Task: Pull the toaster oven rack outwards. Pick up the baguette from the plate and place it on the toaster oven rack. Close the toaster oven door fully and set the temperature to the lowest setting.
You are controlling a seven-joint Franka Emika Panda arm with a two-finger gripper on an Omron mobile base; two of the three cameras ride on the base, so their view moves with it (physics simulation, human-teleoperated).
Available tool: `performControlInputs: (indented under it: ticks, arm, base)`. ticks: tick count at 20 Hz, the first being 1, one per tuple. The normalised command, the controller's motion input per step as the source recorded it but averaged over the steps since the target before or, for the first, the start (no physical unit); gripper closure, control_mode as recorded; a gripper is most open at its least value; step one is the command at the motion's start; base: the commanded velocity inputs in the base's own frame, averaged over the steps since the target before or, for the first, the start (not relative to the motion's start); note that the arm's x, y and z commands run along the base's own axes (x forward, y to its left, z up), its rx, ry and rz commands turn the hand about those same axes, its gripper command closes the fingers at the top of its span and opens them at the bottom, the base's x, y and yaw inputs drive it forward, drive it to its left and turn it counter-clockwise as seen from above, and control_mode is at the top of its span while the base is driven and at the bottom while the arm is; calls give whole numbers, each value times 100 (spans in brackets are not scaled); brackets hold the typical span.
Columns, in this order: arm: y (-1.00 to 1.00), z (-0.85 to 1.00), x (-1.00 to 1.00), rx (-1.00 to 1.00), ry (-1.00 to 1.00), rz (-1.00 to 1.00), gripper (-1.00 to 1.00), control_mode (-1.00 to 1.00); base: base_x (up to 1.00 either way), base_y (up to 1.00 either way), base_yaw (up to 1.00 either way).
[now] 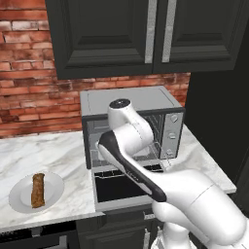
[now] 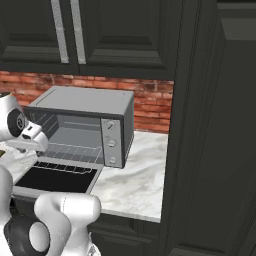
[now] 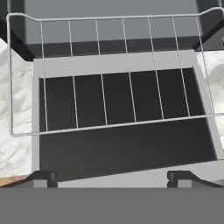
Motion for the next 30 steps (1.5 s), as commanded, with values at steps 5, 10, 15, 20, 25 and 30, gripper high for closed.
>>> performControlInputs:
  ticks: [5, 10, 15, 20, 25, 30]
  arm:
    - [100, 44, -9, 0, 9, 0, -100, -100]
    - [100, -16, 0, 0, 1, 0, -100, -100]
    - [100, -35, 0, 0, 5, 0, -100, -100]
    - [100, -54, 6, 6, 0, 7, -100, -100]
    - [90, -53, 37, 0, 0, 1, -100, -100]
    - [16, -24, 37, 0, 0, -4, -100, -100]
  base:
    - [0, 0, 0]
    - [0, 0, 0]
    - [0, 0, 0]
    - [0, 0, 0]
    - [0, 0, 0]
    - [0, 0, 0]
